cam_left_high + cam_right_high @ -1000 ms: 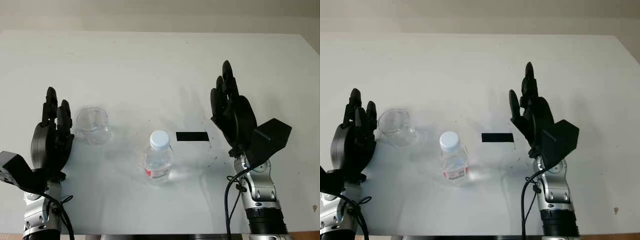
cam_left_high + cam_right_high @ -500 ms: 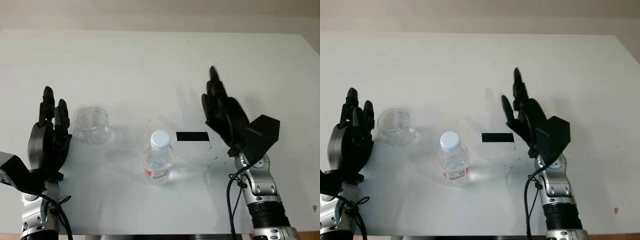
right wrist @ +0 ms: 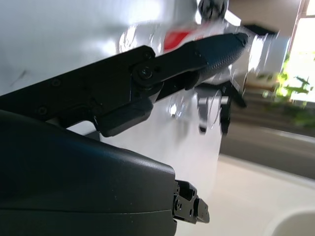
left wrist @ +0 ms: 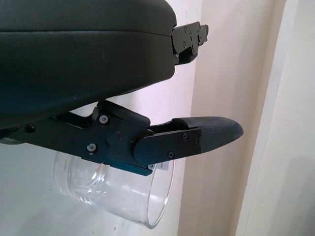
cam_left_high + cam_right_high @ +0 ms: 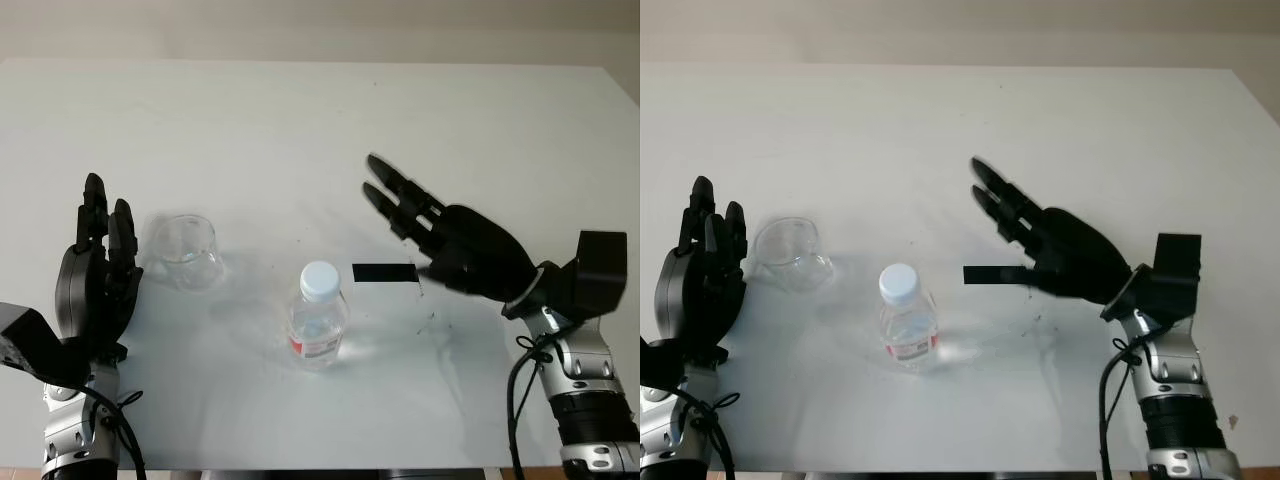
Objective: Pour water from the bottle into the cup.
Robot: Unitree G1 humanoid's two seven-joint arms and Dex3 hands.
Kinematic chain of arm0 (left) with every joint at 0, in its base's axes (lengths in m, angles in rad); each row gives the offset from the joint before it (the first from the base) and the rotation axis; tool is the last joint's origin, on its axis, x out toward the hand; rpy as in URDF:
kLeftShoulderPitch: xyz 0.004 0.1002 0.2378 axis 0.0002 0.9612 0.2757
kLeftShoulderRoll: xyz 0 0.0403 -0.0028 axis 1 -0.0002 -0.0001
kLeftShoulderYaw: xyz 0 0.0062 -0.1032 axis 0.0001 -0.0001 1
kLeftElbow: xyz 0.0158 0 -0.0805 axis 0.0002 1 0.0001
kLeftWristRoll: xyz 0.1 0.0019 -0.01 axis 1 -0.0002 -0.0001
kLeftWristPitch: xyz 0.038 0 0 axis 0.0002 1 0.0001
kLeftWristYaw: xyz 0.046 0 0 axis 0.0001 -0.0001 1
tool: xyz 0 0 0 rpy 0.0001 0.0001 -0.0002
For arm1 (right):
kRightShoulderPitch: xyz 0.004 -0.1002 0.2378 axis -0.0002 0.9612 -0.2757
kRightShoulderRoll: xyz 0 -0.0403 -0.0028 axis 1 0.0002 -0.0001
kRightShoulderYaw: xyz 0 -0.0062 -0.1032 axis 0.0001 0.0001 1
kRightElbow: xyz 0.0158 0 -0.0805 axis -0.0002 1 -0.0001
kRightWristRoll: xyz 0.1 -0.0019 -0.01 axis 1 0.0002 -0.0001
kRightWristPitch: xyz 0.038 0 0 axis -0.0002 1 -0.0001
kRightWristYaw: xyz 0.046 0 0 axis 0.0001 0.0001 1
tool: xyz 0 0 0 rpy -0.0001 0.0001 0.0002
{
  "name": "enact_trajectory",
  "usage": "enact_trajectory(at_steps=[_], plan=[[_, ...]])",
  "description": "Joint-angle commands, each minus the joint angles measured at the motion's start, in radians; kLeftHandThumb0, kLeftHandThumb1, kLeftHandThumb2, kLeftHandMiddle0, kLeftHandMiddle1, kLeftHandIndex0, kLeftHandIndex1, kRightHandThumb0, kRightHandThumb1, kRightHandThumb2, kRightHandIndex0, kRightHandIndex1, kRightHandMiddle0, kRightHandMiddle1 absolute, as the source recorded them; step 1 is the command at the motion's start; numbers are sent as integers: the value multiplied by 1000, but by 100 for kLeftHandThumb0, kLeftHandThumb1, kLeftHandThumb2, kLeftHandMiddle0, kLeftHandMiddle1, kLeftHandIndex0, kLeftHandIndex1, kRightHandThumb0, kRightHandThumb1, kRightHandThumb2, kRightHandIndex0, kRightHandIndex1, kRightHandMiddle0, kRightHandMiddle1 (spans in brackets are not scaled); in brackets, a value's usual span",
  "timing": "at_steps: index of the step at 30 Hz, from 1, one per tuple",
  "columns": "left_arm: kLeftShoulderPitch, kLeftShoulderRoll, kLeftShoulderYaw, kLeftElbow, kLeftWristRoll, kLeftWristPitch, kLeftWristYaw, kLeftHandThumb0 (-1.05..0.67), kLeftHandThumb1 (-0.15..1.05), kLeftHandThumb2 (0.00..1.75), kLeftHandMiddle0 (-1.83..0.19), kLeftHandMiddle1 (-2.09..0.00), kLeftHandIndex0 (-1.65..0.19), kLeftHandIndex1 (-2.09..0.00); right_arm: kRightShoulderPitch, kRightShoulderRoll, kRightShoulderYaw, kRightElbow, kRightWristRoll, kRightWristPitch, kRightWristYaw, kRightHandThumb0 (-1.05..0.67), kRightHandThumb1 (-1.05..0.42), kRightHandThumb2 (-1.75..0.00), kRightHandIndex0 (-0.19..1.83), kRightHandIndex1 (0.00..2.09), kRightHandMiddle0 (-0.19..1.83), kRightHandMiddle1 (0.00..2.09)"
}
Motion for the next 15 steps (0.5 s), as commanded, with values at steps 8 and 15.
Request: enact_trajectory(at_steps=[8, 15], plan=[[-1, 4, -3, -6, 2, 7, 0, -72, 105, 52, 16, -6, 17, -6, 35, -2, 121, -124, -9, 105, 29, -77, -90, -4, -19, 0, -19, 0], [-6, 1, -1, -5, 4, 7, 10, -73, 105, 52, 15, -6, 17, -6, 13, 45, 212, -69, -110, 22, -4, -75, -86, -4, -19, 0, -19, 0]])
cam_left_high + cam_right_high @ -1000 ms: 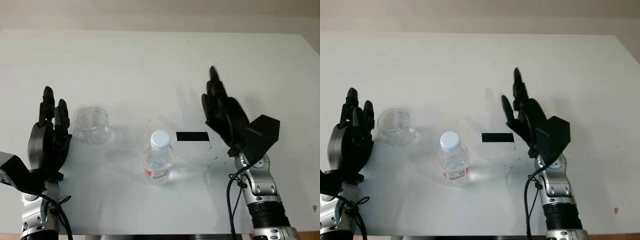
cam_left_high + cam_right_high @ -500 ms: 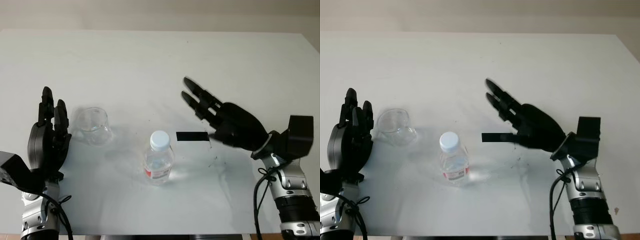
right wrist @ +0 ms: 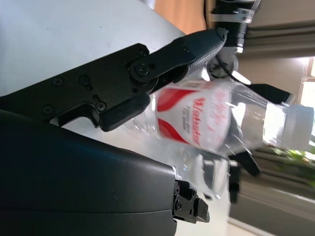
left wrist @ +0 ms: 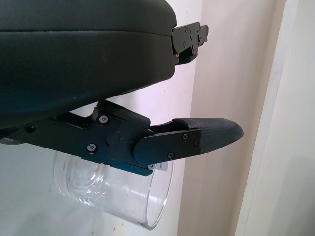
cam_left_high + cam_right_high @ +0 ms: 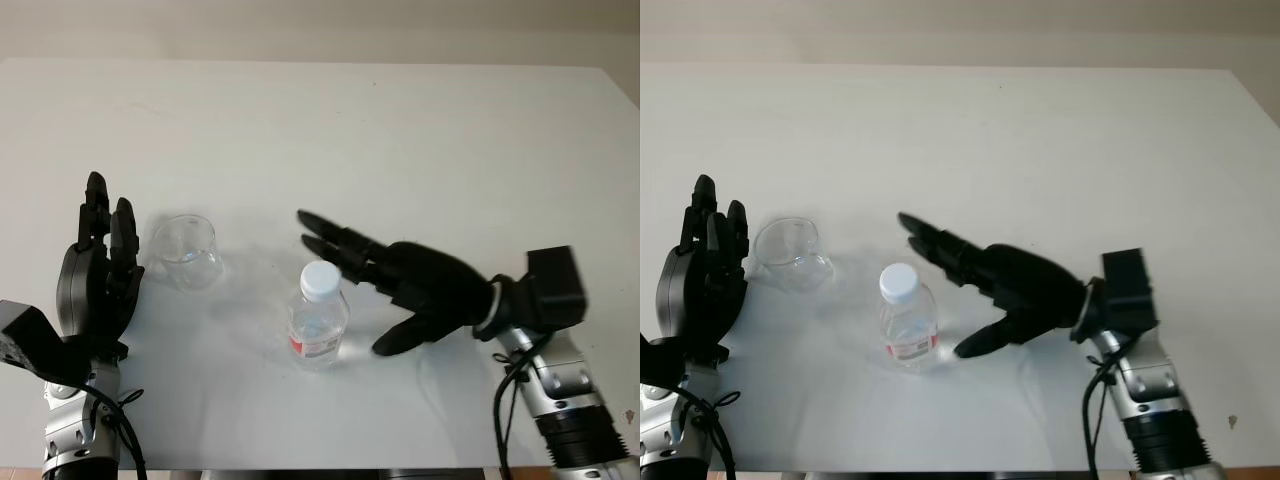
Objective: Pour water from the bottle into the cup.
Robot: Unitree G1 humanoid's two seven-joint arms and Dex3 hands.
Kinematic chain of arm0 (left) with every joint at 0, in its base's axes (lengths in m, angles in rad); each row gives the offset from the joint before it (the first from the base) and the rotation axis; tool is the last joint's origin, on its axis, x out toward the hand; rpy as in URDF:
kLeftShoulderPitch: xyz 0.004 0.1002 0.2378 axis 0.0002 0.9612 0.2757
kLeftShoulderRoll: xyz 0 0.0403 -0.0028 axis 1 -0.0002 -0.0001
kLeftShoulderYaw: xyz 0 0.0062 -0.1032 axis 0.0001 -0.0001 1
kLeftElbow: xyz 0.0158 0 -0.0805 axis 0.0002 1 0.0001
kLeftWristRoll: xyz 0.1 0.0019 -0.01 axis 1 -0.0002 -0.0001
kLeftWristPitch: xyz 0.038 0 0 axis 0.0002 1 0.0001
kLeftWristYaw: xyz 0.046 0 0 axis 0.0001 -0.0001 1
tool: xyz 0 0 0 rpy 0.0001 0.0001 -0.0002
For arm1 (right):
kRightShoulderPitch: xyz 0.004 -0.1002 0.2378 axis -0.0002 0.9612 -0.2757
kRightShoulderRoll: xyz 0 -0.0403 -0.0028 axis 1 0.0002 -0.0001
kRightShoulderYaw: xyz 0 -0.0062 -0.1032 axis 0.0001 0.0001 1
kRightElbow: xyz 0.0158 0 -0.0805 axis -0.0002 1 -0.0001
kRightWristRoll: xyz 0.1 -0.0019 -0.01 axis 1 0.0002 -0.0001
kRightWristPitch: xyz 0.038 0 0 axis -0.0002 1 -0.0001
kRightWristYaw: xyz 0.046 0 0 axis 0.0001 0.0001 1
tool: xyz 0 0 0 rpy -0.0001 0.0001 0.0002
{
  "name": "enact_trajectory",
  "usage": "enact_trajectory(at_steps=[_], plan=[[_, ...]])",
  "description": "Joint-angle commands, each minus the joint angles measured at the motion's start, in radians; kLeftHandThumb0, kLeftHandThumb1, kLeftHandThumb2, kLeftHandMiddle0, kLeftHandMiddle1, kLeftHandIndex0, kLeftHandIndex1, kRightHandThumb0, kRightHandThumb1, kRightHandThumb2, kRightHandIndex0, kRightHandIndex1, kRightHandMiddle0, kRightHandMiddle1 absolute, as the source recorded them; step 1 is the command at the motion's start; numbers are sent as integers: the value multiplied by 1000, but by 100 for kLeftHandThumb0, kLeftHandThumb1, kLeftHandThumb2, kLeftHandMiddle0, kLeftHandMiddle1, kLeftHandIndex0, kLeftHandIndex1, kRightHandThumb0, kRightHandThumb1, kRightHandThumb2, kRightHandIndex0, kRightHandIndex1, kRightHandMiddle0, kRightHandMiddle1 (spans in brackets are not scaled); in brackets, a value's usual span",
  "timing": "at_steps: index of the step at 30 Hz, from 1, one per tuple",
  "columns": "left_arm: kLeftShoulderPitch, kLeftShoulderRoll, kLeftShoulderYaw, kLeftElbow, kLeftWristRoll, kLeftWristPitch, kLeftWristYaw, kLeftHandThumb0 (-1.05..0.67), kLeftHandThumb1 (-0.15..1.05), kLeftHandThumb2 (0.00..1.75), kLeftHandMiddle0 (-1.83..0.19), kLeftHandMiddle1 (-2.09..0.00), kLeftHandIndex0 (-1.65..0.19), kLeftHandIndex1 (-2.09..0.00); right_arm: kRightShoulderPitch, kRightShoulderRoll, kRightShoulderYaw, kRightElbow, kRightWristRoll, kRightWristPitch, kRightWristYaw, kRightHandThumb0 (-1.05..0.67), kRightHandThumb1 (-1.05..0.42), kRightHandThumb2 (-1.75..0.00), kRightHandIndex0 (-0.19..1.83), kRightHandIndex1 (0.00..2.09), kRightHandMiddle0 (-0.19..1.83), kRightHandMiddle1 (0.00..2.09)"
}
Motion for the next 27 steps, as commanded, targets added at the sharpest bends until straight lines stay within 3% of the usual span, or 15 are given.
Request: enact_trajectory(at_steps=[1, 11, 17, 19, 22, 23, 25, 27], plan=[[-2, 1, -2, -4, 6, -1, 5, -73, 105, 52, 15, -6, 16, -6, -14, 20, 27, 7, -27, -24, -17, -76, -86, -4, -19, 0, -19, 0], [-17, 5, 2, 24, 4, -26, -9, -72, 105, 53, 16, -5, 18, -5, -53, 85, 79, 68, -56, -87, -31, -84, -85, -5, -19, 0, -19, 0], [-27, 3, 1, 29, 0, -23, -10, -73, 105, 53, 17, -5, 18, -5, -65, 113, 72, 83, -29, -76, -31, -80, -84, -5, -17, 1, -18, 1], [-28, 2, 2, 32, 0, -26, -11, -73, 105, 53, 17, -5, 18, -5, -68, 111, 70, 78, -19, -53, -26, -80, -84, -5, -8, 6, -12, 4], [-29, 0, 3, 32, -4, -30, -14, -72, 105, 52, 17, -5, 18, -5, -87, 94, 77, 85, -13, -27, 16, -78, -83, -5, 15, 18, 15, 19], [-30, -1, 4, 32, -4, -31, -13, -72, 105, 52, 17, -5, 18, -5, -95, 88, 79, 89, -9, -13, 33, -77, -84, -5, 22, 23, 23, 26], [-30, 0, 4, 35, -3, -37, -17, -72, 105, 52, 18, -5, 18, -5, -110, 75, 85, 87, -16, 11, 55, -73, -82, -5, 18, 76, 10, 94], [-30, 1, 4, 37, -3, -40, -18, -72, 105, 52, 17, -5, 18, -6, -122, 62, 91, 80, -28, 31, 66, -68, -80, -5, 16, 127, 9, 137]])
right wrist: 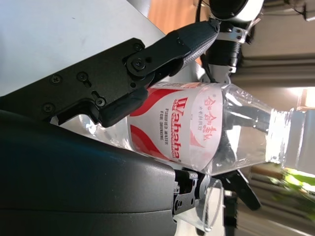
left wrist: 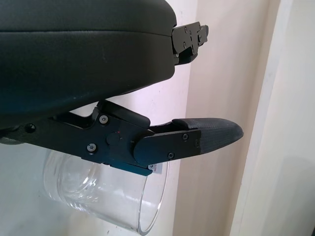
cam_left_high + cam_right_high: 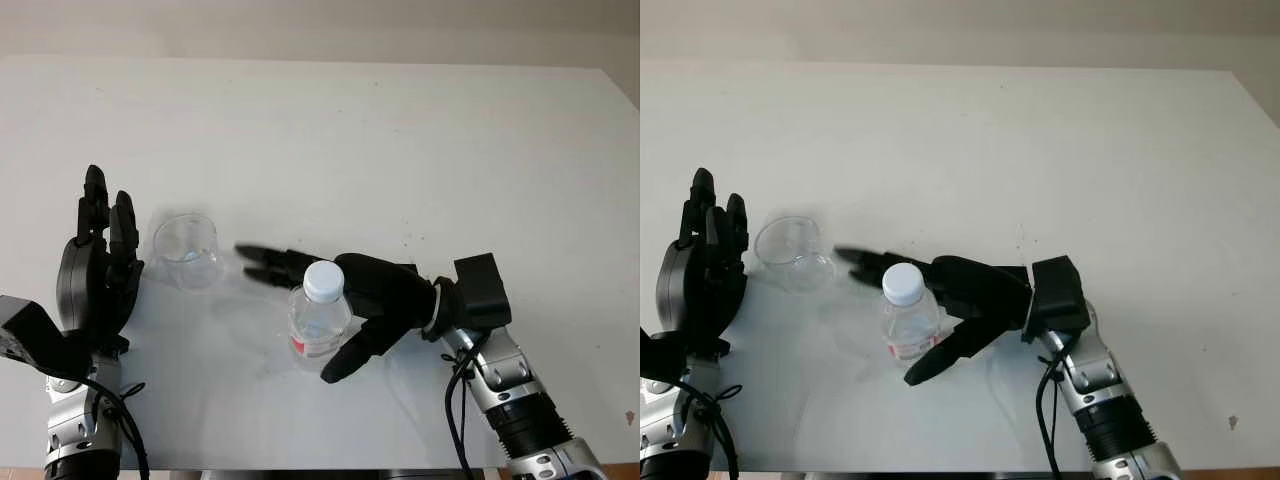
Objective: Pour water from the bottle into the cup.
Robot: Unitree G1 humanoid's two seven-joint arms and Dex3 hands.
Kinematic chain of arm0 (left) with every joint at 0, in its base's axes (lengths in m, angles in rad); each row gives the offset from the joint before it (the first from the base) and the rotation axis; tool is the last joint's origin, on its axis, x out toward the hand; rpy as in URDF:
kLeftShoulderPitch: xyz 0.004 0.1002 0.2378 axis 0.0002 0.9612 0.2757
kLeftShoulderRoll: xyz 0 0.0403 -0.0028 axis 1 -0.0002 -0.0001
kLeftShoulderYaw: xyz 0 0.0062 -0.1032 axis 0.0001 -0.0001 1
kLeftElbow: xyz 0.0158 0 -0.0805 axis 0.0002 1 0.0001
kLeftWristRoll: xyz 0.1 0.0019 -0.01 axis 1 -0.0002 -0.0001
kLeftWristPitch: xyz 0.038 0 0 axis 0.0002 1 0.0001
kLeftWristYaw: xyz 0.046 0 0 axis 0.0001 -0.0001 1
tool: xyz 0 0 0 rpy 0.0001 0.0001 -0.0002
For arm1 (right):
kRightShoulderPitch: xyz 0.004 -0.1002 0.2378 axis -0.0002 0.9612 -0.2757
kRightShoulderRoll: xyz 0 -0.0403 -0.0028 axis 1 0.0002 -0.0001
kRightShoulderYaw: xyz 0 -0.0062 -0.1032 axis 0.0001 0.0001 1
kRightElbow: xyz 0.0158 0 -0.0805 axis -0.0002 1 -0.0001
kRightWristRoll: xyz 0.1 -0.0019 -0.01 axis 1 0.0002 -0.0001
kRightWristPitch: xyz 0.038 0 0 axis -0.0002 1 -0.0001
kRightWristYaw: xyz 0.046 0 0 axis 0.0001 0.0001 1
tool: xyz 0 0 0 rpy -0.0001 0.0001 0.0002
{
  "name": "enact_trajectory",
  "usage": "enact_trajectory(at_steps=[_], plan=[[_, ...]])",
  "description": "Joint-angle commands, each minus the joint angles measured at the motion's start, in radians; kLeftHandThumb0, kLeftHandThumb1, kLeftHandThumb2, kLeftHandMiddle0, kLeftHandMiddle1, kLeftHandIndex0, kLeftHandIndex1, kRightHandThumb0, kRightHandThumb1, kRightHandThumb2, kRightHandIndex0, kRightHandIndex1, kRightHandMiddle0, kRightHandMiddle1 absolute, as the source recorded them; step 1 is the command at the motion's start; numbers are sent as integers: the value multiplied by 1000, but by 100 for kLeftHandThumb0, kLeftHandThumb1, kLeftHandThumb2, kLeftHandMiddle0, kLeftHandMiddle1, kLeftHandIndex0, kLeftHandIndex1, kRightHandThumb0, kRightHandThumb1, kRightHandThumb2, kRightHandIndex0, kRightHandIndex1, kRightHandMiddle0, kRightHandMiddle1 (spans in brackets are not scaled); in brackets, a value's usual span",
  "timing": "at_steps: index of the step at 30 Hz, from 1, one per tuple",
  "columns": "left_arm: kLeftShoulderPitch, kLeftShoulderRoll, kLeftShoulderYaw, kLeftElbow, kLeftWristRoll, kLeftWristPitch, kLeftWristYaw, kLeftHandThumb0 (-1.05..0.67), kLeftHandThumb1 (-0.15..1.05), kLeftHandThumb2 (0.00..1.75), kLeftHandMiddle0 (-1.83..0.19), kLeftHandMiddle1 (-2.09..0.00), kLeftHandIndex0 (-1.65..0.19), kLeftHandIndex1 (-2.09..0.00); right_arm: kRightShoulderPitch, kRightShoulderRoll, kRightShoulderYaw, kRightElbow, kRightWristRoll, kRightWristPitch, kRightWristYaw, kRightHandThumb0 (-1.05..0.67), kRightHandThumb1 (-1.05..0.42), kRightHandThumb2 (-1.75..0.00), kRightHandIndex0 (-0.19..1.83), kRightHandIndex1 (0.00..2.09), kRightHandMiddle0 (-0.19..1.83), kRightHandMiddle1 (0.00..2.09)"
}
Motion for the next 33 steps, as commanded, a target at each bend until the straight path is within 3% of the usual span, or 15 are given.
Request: enact_trajectory(at_steps=[1, 7, 9, 12, 22, 26, 33], plan=[[-3, 0, 2, 9, -2, -11, -4, -72, 105, 52, 17, -6, 17, -6, -21, -18, 12, -9, -5, 25, 17, -66, -80, -5, 18, 140, 11, 148], [-6, 3, 3, 14, -3, -18, -9, -72, 105, 52, 17, -5, 17, -5, -45, -37, 22, 16, -20, -30, 66, -50, -86, -6, 40, 198, 40, 187], [-7, 5, 3, 14, -1, -19, -9, -72, 105, 51, 17, -5, 17, -5, -49, -36, 21, 32, -20, -68, 81, -51, -89, -6, 55, 207, 50, 197], [-7, 4, 2, 9, 3, -18, -1, -73, 105, 50, 17, -5, 17, -6, -48, -37, 23, 43, -25, -98, 87, -51, -93, -6, 83, 209, 57, 207], [3, 4, 6, 16, 1, -25, -7, -72, 105, 50, 15, -6, 14, -6, 7, -29, 25, 12, -61, -134, 2, -53, -101, -6, 101, 209, 83, 209], [4, 7, 10, 22, -3, -28, -11, -71, 105, 51, 15, -6, 14, -6, 41, -16, 24, -20, -68, -86, -69, -51, -104, -9, 108, 209, 92, 209], [0, 8, 9, 14, -3, -22, -8, -71, 105, 51, 15, -6, 14, -6, 61, 55, -24, -6, -135, -166, -321, -41, -105, -27, 135, 209, 110, 209]])
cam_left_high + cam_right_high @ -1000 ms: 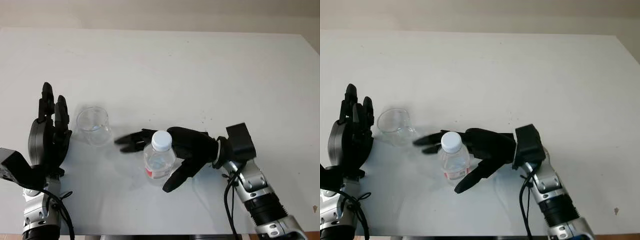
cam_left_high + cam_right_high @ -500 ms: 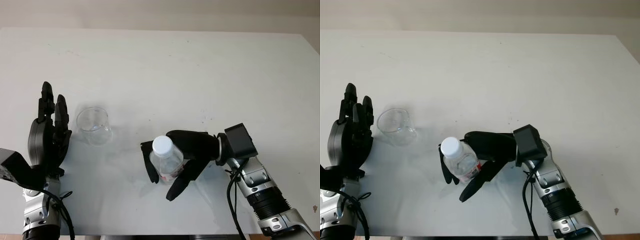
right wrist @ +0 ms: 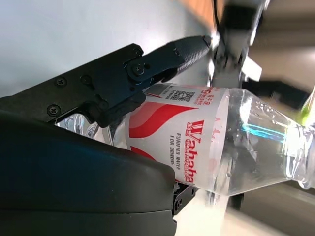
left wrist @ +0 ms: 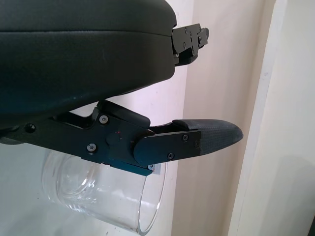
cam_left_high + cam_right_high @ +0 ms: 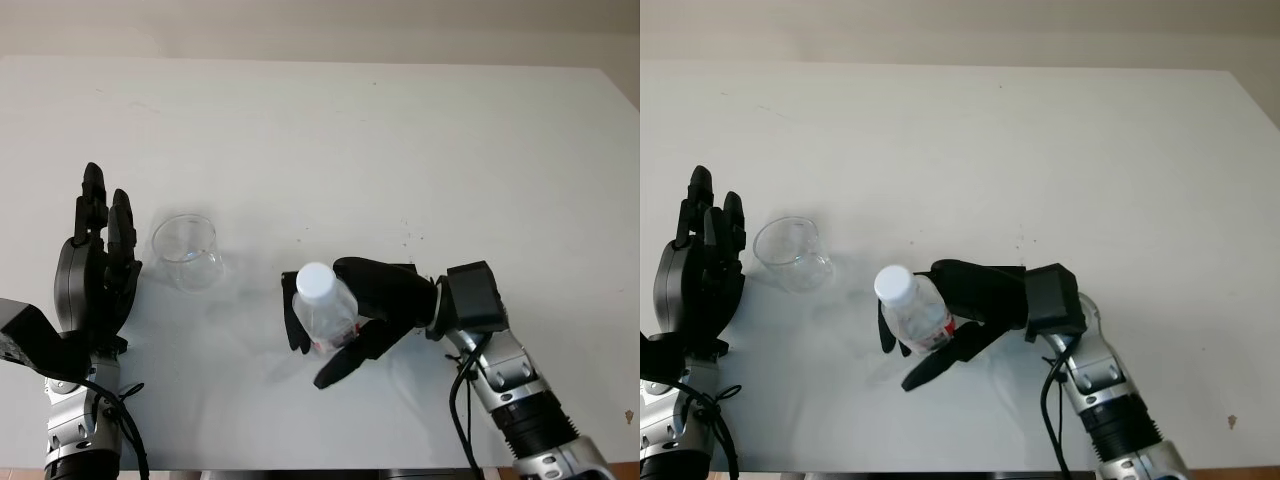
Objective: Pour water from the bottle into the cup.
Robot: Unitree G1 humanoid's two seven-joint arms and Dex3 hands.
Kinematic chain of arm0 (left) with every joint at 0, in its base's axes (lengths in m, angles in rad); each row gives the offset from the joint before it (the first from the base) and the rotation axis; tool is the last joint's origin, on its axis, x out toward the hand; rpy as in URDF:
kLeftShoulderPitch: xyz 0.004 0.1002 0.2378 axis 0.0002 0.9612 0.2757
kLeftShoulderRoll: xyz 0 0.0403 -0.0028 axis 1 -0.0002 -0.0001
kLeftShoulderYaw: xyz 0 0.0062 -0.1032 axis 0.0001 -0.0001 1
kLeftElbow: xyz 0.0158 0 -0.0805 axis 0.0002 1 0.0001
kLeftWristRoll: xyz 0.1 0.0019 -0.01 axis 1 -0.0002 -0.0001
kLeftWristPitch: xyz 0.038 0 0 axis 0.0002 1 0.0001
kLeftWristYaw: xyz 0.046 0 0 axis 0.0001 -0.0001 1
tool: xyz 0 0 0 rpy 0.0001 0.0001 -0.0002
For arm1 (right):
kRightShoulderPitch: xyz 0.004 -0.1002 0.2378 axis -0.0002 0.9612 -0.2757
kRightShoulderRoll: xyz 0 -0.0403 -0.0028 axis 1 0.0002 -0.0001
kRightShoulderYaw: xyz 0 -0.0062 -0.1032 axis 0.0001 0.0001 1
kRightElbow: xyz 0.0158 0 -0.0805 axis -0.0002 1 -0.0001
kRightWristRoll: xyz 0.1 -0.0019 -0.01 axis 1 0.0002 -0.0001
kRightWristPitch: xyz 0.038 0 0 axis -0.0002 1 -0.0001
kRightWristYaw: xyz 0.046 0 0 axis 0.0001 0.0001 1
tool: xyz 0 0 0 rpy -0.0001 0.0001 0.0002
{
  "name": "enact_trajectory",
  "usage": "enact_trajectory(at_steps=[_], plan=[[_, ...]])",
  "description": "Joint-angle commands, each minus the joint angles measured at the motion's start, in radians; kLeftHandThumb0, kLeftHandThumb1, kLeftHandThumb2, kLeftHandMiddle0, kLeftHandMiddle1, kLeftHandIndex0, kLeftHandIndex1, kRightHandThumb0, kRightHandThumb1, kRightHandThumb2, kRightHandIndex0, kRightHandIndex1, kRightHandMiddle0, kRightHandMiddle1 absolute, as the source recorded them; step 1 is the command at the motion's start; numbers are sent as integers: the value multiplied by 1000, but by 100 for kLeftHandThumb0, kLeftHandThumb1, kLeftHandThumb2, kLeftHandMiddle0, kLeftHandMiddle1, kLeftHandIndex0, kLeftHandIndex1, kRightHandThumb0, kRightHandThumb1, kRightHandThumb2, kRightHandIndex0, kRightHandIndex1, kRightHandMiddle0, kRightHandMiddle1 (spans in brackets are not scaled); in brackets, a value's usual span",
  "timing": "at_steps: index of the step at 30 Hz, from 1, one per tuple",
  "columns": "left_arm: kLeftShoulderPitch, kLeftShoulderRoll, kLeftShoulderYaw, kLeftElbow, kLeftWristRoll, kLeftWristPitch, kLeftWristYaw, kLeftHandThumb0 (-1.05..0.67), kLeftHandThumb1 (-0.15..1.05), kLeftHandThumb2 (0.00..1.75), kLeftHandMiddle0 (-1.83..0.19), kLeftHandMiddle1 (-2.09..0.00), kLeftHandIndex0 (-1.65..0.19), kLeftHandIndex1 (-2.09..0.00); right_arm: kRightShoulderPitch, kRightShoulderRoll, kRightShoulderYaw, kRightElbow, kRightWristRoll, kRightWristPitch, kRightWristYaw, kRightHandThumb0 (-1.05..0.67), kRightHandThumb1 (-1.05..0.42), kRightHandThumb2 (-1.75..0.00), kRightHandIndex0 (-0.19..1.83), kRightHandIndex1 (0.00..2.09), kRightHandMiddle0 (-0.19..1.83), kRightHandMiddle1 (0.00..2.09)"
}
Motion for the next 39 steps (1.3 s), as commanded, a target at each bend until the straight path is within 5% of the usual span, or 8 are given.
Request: enact_trajectory(at_steps=[1, 4, 8, 14, 22, 33, 39], plan=[[2, 6, 3, 0, -1, -1, 1, -71, 105, 51, 15, -5, 14, -6, -32, 23, -39, 28, -16, -37, -74, -38, -105, -32, 131, 209, 99, 209], [4, 1, -1, -7, 4, -1, 10, -71, 105, 51, 15, -5, 14, -6, -151, 53, -89, 124, -59, -98, -216, -33, -105, -34, 104, 209, 63, 209], [14, -8, -4, -14, 9, -9, 21, -72, 105, 51, 15, -5, 15, -5, -337, 82, -118, 294, -149, -165, -405, -31, -105, -38, 95, 209, 56, 209], [24, -14, -4, -31, 0, -1, 25, -71, 105, 51, 16, -5, 16, -5, -620, 103, -76, 619, -326, -277, -634, -27, -105, -35, 106, 209, 78, 209], [20, -19, -7, -22, 16, -7, 45, -71, 105, 52, 16, -5, 17, -5, -895, 109, 130, 934, -674, -320, -997, -34, -105, -28, 107, 209, 83, 209], [23, -37, -15, -25, 32, -20, 75, -71, 105, 53, 15, -6, 15, -6, -1034, 147, 367, 1066, -945, -254, -1264, -35, -105, -16, 98, 209, 56, 209], [24, -41, -19, -33, 33, -12, 82, -70, 105, 52, 14, -5, 14, -6, -1066, 139, 464, 1093, -1048, -225, -1387, -41, -105, -18, 102, 209, 61, 209]])
